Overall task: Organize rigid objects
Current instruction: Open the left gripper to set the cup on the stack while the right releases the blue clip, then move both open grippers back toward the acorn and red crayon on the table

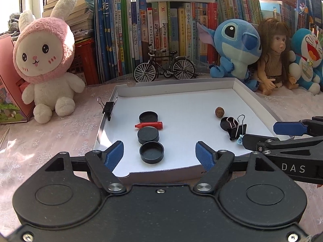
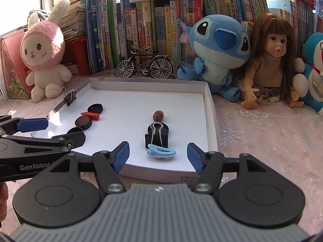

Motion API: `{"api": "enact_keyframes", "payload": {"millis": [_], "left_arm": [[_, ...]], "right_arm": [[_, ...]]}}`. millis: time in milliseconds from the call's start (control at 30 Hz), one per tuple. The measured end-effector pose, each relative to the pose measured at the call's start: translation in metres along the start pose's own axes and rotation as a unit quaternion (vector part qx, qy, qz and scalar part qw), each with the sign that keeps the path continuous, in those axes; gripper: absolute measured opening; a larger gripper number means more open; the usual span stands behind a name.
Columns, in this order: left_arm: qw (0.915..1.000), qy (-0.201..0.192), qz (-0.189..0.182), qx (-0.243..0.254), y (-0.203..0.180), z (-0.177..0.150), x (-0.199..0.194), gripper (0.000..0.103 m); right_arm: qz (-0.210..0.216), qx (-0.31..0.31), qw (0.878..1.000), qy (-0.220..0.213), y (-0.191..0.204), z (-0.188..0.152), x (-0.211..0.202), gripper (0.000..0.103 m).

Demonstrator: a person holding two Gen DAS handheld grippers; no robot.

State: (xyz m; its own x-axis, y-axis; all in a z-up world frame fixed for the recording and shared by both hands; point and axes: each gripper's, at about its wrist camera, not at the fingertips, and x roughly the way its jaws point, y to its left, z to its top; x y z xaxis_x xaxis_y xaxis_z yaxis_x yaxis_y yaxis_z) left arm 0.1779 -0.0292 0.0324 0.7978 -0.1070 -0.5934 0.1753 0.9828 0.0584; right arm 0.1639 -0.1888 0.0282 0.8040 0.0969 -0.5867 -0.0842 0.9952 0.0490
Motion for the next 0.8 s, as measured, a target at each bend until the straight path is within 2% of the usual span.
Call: {"api": "enact_keyframes", "payload": {"millis": [267,800], "left_arm": [[0.9996,-0.02,-0.016,0.011,-0.001,-0.012,-0.029,0.08],[0.9974,-0.017,-0.066,0.026,-0.007,-0.049,-0.074,0.083]], "right_arm": [[0.008,-0.023,0.999,-0.022,0.001,-0.008,-0.025,0.081],[0.025,-0.047,0.998,-0.028,-0.005,-0.04,-0.059,0.083]]}}
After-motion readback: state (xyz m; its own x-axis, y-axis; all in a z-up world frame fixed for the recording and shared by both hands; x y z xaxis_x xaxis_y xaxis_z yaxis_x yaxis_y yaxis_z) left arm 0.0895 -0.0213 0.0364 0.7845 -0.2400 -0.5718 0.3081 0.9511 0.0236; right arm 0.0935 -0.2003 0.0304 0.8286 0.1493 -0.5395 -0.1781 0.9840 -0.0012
